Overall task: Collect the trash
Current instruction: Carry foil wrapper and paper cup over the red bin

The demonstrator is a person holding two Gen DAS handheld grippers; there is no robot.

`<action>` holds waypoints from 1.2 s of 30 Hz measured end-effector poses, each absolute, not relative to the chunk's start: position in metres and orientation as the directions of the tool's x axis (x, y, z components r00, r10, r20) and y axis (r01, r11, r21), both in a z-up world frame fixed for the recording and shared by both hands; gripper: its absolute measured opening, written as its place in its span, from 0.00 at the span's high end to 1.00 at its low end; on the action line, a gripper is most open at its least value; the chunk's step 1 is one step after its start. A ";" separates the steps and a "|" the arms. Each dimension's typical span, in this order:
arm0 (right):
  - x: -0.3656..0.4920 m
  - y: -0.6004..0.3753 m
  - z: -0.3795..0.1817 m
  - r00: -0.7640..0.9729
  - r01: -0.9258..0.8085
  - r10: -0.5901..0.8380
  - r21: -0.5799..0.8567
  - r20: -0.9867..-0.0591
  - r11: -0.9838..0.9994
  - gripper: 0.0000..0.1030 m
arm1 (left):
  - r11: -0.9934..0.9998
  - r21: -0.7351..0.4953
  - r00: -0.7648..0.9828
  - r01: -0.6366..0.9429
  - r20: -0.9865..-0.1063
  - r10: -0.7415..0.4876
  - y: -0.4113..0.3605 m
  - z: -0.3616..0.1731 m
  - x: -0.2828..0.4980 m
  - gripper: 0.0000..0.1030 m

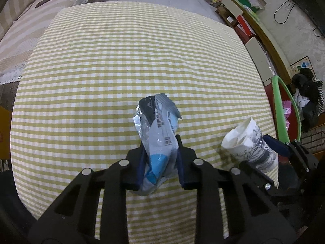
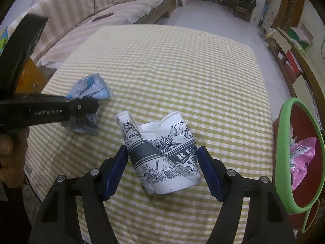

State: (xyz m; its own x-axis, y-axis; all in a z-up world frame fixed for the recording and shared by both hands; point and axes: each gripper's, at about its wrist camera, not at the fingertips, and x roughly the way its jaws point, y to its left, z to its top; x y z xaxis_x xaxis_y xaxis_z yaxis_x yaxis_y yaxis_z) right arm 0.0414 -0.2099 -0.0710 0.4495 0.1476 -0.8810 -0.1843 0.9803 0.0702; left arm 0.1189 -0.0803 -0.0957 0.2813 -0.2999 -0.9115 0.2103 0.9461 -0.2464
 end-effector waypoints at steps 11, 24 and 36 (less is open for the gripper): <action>0.027 -0.224 -0.028 0.532 -0.130 0.143 0.087 -0.835 0.988 0.34 | 0.943 -0.235 0.349 0.234 -0.886 -0.307 -0.066 -0.059 0.098 0.76; 0.010 -0.237 0.014 0.623 -0.069 0.119 0.097 -0.773 0.993 0.34 | 0.940 -0.201 0.457 0.277 -0.833 -0.312 -0.069 0.003 0.081 0.76; 0.002 -0.280 0.038 0.676 0.014 0.070 0.108 -0.733 0.994 0.34 | 0.916 -0.202 0.477 0.346 -0.803 -0.358 -0.114 0.032 0.078 0.76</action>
State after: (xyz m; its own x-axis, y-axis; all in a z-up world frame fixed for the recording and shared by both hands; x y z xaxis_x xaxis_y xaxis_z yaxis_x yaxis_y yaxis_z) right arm 0.0019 -0.2798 0.0375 0.6760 0.0704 -0.7335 0.0136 0.9941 0.1079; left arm 0.0783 -0.1136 0.0319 0.4771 -0.3576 -0.8028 0.3464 0.9160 -0.2021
